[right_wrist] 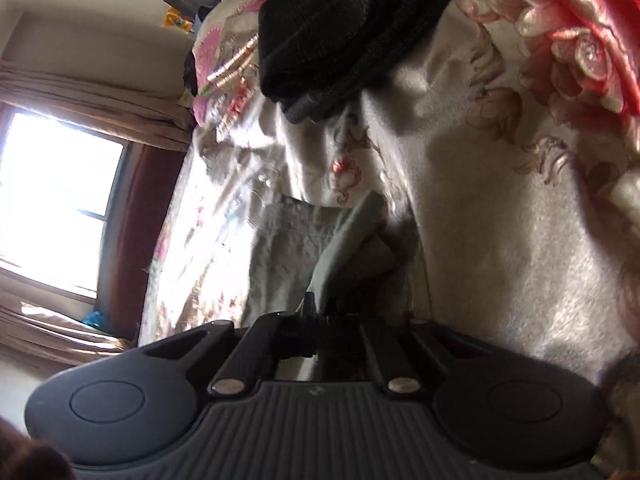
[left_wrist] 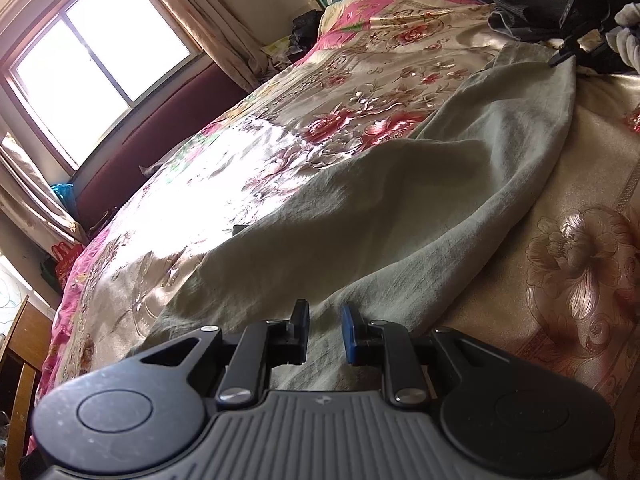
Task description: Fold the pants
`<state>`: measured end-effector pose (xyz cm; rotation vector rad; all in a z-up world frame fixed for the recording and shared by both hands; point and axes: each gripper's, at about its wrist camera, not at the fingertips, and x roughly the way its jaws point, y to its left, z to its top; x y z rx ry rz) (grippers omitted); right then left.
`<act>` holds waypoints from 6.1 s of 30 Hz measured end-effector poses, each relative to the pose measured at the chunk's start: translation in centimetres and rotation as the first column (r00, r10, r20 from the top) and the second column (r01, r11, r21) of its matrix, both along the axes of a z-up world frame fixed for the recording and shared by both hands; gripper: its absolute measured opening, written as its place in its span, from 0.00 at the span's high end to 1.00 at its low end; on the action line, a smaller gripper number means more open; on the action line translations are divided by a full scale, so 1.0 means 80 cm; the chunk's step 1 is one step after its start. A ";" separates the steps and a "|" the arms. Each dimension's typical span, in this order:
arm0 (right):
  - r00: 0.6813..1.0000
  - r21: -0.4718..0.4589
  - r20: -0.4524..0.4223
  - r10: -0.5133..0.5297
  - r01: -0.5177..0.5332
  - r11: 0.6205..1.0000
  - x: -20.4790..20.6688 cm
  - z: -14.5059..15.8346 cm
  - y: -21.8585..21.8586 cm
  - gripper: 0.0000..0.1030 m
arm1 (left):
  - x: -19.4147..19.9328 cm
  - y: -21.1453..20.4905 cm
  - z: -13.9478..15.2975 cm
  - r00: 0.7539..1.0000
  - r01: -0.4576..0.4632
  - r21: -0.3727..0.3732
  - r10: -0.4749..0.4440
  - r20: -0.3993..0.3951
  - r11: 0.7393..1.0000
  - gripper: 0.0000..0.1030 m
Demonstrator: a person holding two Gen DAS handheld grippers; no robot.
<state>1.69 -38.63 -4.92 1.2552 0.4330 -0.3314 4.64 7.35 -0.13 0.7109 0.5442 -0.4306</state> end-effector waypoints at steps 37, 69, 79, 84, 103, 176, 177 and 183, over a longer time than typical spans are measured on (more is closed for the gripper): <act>-0.082 -0.106 -0.120 0.989 -0.990 -0.095 0.311 0.039 0.340 0.77 | 0.072 0.154 -0.022 0.935 -0.339 -0.106 0.323 -0.144 0.935 0.36; -0.341 -0.028 -0.023 0.940 -0.940 -0.341 0.356 0.058 0.382 0.64 | 0.121 0.156 -0.015 0.875 -0.421 -0.052 0.391 -0.285 0.906 0.23; -0.397 -0.009 -0.106 0.912 -0.916 -0.400 0.339 0.055 0.403 0.62 | 0.121 0.156 -0.015 0.878 -0.418 -0.054 0.388 -0.279 0.907 0.21; -0.493 -0.130 -0.291 0.820 -0.829 -0.545 0.317 0.065 0.422 0.60 | 0.119 0.156 -0.016 0.884 -0.410 -0.057 0.381 -0.272 0.910 0.21; -0.148 0.061 -0.028 0.989 -0.987 -0.146 0.312 0.028 0.433 0.56 | 0.123 0.158 -0.015 0.883 -0.418 -0.077 0.385 -0.270 0.905 0.21; 0.917 -0.475 -0.300 0.263 -0.383 0.793 -0.017 0.088 -0.041 0.70 | 0.080 -0.242 0.002 0.914 0.403 -0.088 -0.405 -0.001 0.911 0.72; 0.914 -0.448 -0.299 0.275 -0.389 0.805 -0.019 0.081 -0.039 0.68 | 0.080 -0.251 -0.006 0.909 0.415 -0.060 -0.416 -0.010 0.908 0.70; 0.951 -0.334 -0.226 0.209 -0.277 0.901 -0.026 0.049 -0.050 0.65 | 0.086 -0.261 -0.028 0.923 0.383 0.003 -0.382 -0.051 0.924 0.70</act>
